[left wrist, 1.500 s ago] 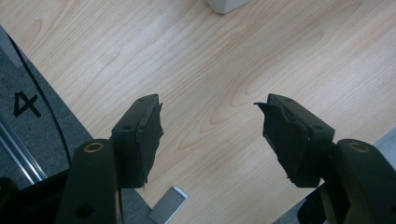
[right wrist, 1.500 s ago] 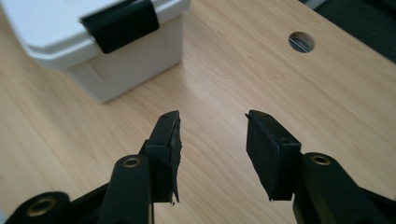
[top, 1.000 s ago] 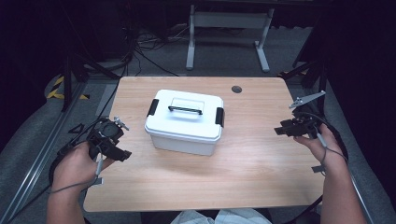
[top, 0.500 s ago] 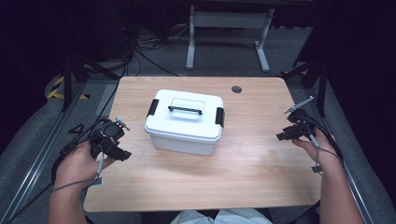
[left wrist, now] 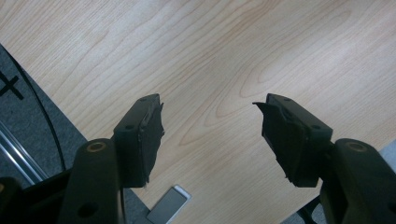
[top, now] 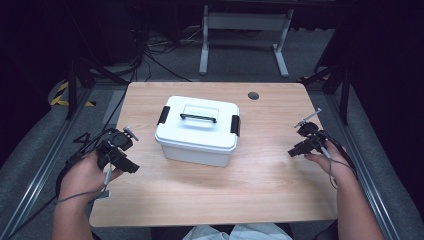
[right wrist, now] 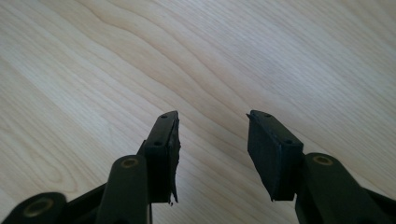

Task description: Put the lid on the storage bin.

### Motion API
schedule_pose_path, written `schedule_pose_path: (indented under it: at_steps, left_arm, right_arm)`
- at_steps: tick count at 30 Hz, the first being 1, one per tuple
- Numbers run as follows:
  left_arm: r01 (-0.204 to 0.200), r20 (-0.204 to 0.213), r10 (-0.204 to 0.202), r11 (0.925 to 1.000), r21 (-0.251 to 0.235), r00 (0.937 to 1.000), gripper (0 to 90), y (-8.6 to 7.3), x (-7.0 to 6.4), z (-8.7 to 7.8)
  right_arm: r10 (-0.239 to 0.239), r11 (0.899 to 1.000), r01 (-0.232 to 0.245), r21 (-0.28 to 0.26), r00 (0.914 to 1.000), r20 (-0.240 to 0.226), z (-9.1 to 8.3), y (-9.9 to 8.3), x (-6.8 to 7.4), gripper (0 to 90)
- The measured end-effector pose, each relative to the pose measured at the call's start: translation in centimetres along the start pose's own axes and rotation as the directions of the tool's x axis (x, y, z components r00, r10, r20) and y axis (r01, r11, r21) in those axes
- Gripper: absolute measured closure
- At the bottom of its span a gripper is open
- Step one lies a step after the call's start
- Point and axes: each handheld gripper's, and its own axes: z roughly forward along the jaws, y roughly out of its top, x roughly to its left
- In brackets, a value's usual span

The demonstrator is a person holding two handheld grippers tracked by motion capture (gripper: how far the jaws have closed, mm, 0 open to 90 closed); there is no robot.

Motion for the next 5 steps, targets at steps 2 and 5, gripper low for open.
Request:
schedule_pose_path:
  at_steps: [2, 5]
  left_arm:
    - [-0.001, 0.002, 0.001, 1.0000, -0.001, 1.0000, 38.3, 0.01, -0.05, 0.03]
    - [-0.007, -0.001, 0.007, 1.0000, 0.001, 1.0000, 38.4, 0.08, -0.10, -0.12]
  right_arm:
    - [-0.012, 1.000, 0.012, 0.015, 0.9999, 0.000, 0.36, 0.19, 0.24, 53.7]
    - [-0.018, 0.999, 0.017, 0.031, 0.9998, 0.004, 0.75, 0.33, 0.49, 53.2]
